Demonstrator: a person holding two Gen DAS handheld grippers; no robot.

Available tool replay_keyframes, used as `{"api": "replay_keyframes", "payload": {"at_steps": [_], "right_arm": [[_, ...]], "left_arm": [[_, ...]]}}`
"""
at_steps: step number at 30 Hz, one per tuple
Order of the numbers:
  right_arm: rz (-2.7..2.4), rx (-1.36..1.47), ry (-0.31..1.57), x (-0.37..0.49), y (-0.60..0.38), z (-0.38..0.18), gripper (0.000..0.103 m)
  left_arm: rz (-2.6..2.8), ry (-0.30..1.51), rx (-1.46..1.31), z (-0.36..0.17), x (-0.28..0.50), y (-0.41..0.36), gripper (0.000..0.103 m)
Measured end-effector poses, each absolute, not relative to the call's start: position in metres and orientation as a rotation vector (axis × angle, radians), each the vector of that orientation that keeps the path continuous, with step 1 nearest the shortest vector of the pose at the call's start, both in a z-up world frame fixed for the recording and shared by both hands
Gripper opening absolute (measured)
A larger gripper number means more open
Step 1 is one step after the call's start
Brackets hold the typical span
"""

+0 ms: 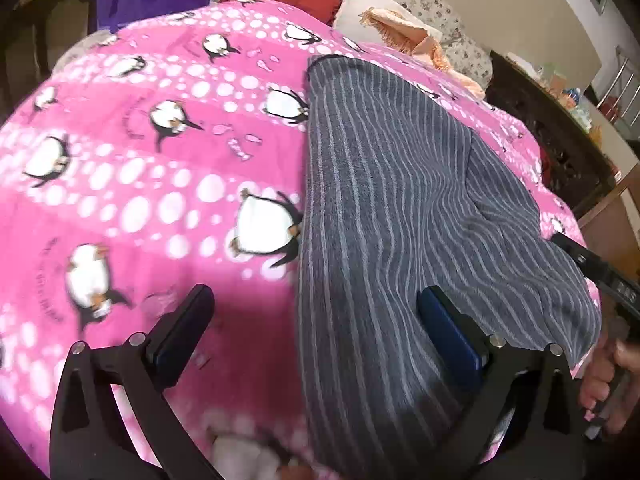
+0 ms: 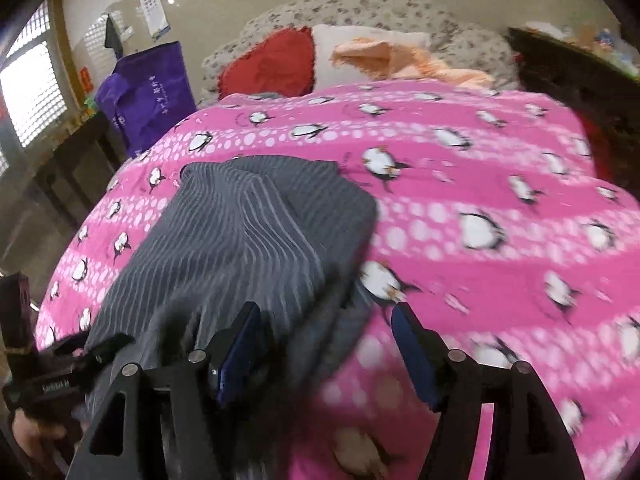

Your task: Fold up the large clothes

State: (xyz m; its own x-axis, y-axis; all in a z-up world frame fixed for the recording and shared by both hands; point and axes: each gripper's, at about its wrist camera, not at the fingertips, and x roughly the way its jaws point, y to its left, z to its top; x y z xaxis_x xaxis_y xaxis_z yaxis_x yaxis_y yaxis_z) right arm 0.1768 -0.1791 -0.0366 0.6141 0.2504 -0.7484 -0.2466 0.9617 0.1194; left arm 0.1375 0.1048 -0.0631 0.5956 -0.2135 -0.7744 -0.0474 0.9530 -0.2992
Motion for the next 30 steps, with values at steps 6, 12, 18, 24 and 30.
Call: {"api": "replay_keyframes", "payload": {"at_steps": [6,12,18,24,30], "right_arm": [[0.256,-0.015,0.864,0.14,-0.188,-0.025,0.066],[0.275,-0.029,0.696,0.083,-0.19,0.005,0.077],[0.227,0.018,0.574,0.047,-0.2,0.027,0.101],[0.145,-0.068,0.572,0.045,-0.205,0.031,0.101],[0.195,-0.053,0.629,0.04,-0.204,0.03,0.101]], "left_arm": [[0.035,0.783,-0.047,-0.014,0.092,0.09,0.103],[0.134,0.589,0.076,0.028,0.045,0.077,0.103],[0.072,0.699,-0.08,0.019,0.05,0.081,0.103],[0.035,0.797,-0.105,0.021,0.055,0.052,0.103],[0.077,0.875,-0.118,0.024,0.049,0.043,0.103]]}}
